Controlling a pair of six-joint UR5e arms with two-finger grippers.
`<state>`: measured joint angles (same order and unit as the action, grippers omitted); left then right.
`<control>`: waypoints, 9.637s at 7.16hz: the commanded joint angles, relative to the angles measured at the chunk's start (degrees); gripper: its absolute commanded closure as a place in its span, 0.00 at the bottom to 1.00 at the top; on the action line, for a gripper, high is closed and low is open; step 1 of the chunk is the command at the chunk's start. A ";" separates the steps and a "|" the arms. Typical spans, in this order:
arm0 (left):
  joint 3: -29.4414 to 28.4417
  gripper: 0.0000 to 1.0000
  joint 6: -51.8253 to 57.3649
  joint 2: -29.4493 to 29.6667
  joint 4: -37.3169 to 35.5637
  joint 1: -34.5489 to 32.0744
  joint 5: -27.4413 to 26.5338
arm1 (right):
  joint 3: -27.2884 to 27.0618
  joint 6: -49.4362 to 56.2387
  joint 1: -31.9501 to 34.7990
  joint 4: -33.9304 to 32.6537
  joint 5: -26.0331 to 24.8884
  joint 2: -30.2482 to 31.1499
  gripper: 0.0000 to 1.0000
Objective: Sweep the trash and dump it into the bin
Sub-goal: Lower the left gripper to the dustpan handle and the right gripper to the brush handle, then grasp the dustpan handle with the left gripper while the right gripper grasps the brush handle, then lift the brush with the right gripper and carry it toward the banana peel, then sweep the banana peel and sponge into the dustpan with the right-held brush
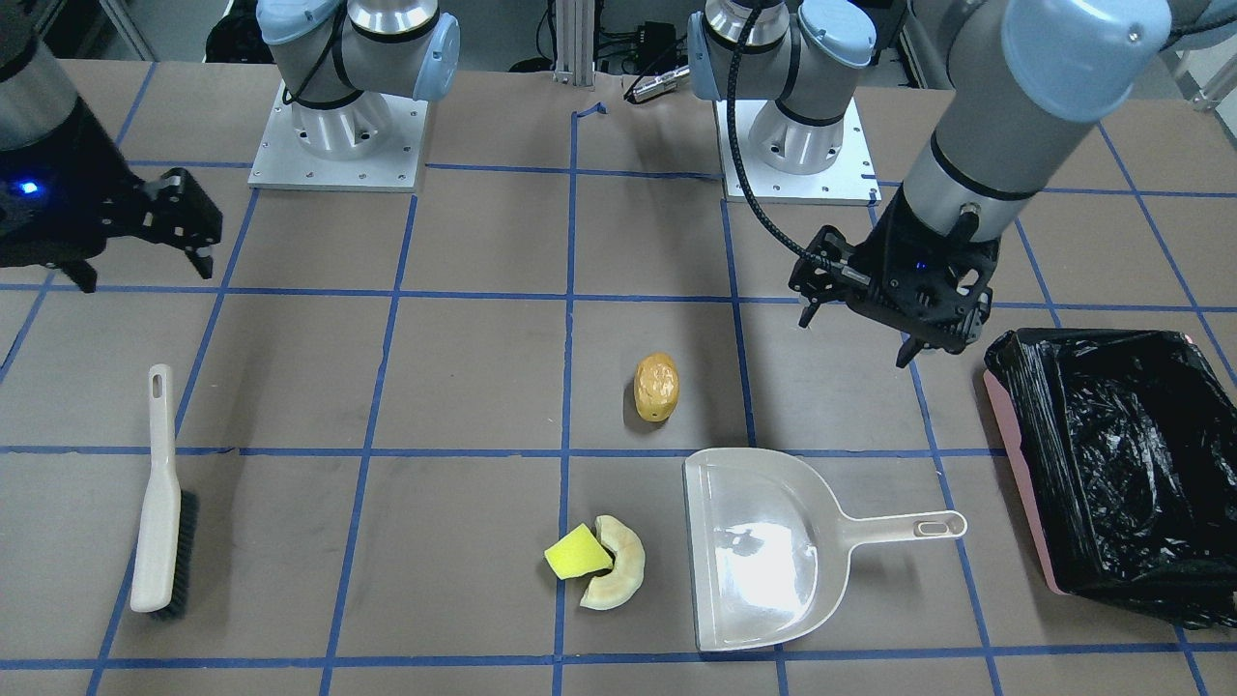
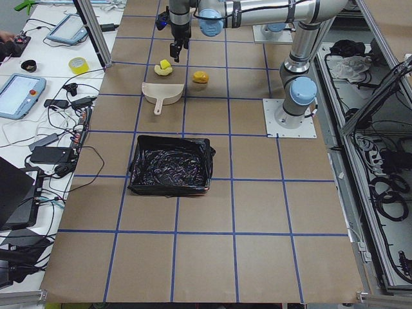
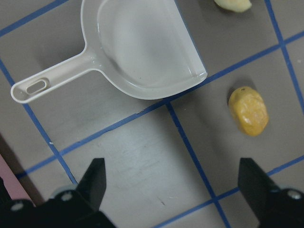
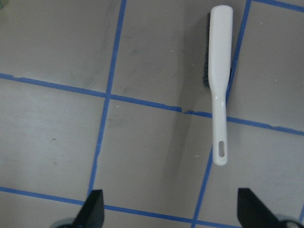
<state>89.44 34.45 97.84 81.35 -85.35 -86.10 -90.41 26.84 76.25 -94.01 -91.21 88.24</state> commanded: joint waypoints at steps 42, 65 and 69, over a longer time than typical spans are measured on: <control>0.48 1.00 65.04 25.47 -20.53 6.52 3.39 | 4.09 -34.14 29.55 -13.22 2.08 -26.26 1.00; 0.56 1.00 64.34 25.38 -20.53 6.52 3.57 | 13.40 -51.16 41.41 -14.80 7.35 -36.37 1.00; 0.65 1.00 64.43 25.30 -20.53 6.60 3.57 | 20.08 -59.78 46.43 -14.80 13.40 -39.28 1.00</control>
<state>90.07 98.83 123.20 60.82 -78.83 -82.56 -72.82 -30.27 121.41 -108.86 -79.81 49.80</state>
